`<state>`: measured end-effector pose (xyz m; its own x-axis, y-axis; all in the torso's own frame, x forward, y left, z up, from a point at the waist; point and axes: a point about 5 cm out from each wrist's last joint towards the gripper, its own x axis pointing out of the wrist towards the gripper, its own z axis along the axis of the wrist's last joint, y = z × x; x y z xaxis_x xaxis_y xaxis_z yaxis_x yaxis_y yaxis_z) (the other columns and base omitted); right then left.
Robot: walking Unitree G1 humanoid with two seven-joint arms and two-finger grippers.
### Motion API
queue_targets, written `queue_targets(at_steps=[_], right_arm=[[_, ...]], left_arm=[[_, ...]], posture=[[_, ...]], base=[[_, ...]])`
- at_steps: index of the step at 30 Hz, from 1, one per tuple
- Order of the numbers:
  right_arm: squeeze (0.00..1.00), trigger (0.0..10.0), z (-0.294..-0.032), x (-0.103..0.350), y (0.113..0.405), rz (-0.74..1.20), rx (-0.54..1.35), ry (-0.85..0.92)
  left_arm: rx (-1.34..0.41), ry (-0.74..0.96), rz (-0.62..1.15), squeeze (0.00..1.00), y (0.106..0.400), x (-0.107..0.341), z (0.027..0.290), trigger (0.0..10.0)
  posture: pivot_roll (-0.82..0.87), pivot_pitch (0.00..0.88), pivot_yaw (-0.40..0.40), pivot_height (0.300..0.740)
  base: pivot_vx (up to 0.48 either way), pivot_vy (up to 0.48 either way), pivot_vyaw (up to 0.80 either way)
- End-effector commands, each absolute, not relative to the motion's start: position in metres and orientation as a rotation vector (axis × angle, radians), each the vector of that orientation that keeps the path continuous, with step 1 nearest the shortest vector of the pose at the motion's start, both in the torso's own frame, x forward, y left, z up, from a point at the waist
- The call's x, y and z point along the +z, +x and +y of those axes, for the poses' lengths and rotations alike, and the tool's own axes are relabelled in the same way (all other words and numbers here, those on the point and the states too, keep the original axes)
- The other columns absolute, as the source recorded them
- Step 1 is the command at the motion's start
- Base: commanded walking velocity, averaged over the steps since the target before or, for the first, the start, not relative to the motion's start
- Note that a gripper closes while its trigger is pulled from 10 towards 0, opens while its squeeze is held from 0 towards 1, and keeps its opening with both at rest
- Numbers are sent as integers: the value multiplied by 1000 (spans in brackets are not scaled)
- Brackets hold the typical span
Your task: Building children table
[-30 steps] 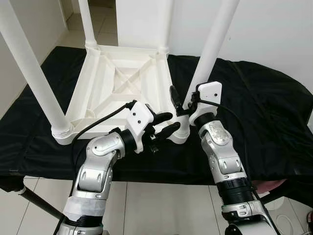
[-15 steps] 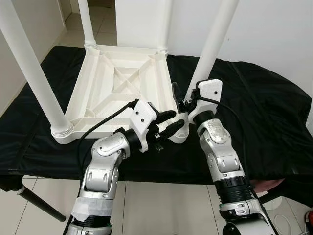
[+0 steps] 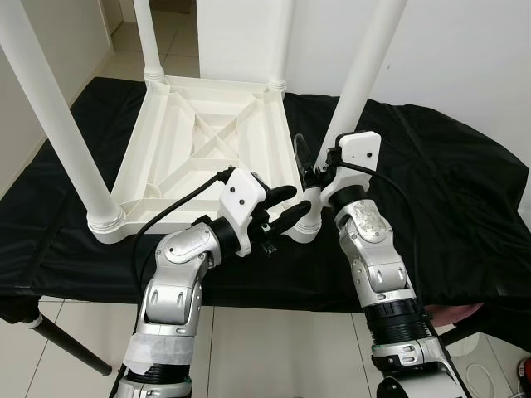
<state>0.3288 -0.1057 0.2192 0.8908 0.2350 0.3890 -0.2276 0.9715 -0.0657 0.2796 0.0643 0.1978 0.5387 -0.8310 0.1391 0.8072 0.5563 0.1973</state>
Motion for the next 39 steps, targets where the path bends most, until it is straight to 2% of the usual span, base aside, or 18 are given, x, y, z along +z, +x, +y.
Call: queue_targets(at_steps=[1, 19, 29, 39], right_arm=[[0, 10000, -109, 227, 329, -439, 218, 4], [0, 10000, -113, 222, 330, -391, 173, -12], [0, 10000, -113, 221, 332, -362, 176, 39], [0, 10000, -114, 218, 334, -322, 166, 67]], left_arm=[[-674, 73, -229, 0, 290, 201, 72, 10000], [-815, 111, -214, 0, 273, 199, 63, 10000], [-800, 199, -143, 0, 266, 183, 87, 10000], [-792, 200, -129, 0, 261, 182, 88, 10000]], posture=[[-25, 0, -76, 740], [-23, 0, -72, 740], [-15, 0, -77, 740], [-6, 0, -86, 740]], base=[[0, 0, 0], [0, 0, 0], [0, 0, 0], [0, 0, 0]])
